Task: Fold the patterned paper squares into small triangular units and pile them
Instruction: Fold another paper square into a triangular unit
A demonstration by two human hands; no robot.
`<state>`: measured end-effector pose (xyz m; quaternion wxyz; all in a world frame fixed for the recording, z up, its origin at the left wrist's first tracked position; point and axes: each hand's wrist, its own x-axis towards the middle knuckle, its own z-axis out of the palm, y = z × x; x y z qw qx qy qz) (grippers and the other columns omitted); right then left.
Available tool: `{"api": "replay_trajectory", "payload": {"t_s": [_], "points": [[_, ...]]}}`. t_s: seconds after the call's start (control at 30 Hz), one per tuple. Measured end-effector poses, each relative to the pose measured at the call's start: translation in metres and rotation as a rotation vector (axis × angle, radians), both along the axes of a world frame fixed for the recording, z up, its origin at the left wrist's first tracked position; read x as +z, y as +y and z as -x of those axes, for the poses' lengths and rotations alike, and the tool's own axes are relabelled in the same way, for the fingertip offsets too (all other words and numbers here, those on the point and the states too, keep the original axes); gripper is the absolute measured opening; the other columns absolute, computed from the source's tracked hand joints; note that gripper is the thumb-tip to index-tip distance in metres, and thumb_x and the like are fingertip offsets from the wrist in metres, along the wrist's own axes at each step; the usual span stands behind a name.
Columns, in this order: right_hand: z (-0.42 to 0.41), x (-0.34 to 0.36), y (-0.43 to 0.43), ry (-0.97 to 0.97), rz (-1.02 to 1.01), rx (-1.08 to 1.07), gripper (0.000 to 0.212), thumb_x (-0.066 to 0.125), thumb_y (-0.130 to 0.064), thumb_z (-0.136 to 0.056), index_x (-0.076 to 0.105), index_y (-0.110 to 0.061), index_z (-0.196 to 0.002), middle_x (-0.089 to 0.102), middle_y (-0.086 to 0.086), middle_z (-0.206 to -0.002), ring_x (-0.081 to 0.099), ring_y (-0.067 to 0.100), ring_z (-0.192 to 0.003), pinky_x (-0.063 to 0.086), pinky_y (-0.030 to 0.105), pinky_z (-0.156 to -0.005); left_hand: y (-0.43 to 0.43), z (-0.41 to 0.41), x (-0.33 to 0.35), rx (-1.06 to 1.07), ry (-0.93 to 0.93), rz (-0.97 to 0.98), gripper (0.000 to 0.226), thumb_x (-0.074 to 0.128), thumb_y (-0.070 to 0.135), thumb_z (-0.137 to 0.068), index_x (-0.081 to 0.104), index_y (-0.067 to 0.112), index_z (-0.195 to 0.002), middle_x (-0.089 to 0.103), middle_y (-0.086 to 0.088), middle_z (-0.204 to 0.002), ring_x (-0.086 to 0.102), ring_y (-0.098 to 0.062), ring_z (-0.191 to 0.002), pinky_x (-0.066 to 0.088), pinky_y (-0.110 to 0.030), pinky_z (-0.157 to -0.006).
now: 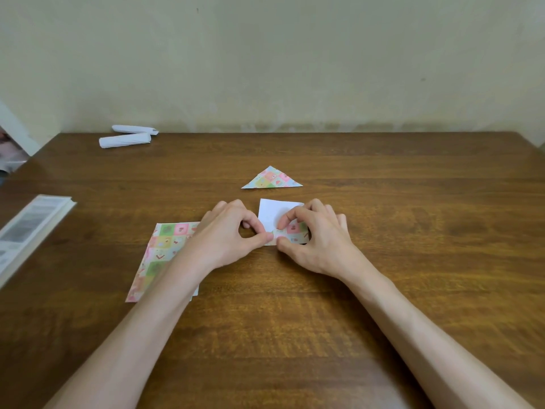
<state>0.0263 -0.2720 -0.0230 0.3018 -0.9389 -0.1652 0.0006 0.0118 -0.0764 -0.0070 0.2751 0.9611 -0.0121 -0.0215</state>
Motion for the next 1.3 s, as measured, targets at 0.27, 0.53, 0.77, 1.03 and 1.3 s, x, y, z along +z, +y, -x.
{"api": "replay_trajectory", "payload": {"t_s": [0.27,0.53,0.77,1.03,1.3], "points": [[0.001,0.002,-0.004,-0.036,0.005,-0.004,0.024,0.076,-0.053,-0.079,0.065,-0.042,-0.098,0.045,-0.019,-0.100,0.042,0.006,-0.107,0.026,0.032,-0.098,0.001,0.001,0.000,-0.045,-0.022,0.007,0.010,0.076,0.050,-0.088,0.068,0.044,-0.085,0.054,0.013,-0.098,0.049,-0.009,-0.101,0.045,-0.039,-0.096],[0.000,0.002,-0.009,-0.018,0.011,-0.023,0.027,0.076,-0.053,-0.076,0.066,-0.042,-0.098,0.045,-0.018,-0.104,0.039,0.009,-0.108,0.025,0.031,-0.094,-0.001,0.000,0.001,-0.061,-0.009,0.016,0.007,0.077,0.045,-0.089,0.071,0.047,-0.092,0.053,0.013,-0.103,0.049,-0.008,-0.104,0.046,-0.041,-0.098],[-0.001,0.001,-0.013,0.012,-0.024,-0.022,0.024,0.074,-0.055,-0.080,0.066,-0.043,-0.098,0.048,-0.017,-0.106,0.038,0.008,-0.110,0.022,0.029,-0.092,-0.006,0.004,-0.006,-0.052,-0.047,0.101,0.005,0.078,0.046,-0.087,0.074,0.048,-0.089,0.054,0.015,-0.101,0.046,-0.001,-0.099,0.045,-0.043,-0.101],[-0.003,0.006,-0.020,0.063,0.000,0.038,0.019,0.074,-0.049,-0.086,0.066,-0.045,-0.103,0.049,-0.016,-0.112,0.039,0.009,-0.114,0.024,0.030,-0.096,-0.008,0.003,-0.004,-0.018,-0.006,0.089,0.016,0.080,0.058,-0.079,0.075,0.046,-0.088,0.050,0.016,-0.108,0.048,-0.008,-0.110,0.046,-0.044,-0.103],[-0.007,0.008,-0.027,0.119,-0.046,0.061,0.028,0.075,-0.036,-0.088,0.063,-0.046,-0.111,0.053,-0.013,-0.113,0.043,0.011,-0.116,0.024,0.031,-0.095,-0.008,0.003,-0.002,-0.012,0.019,0.096,0.014,0.080,0.056,-0.080,0.074,0.047,-0.089,0.051,0.017,-0.111,0.047,-0.007,-0.113,0.045,-0.044,-0.104]]}}
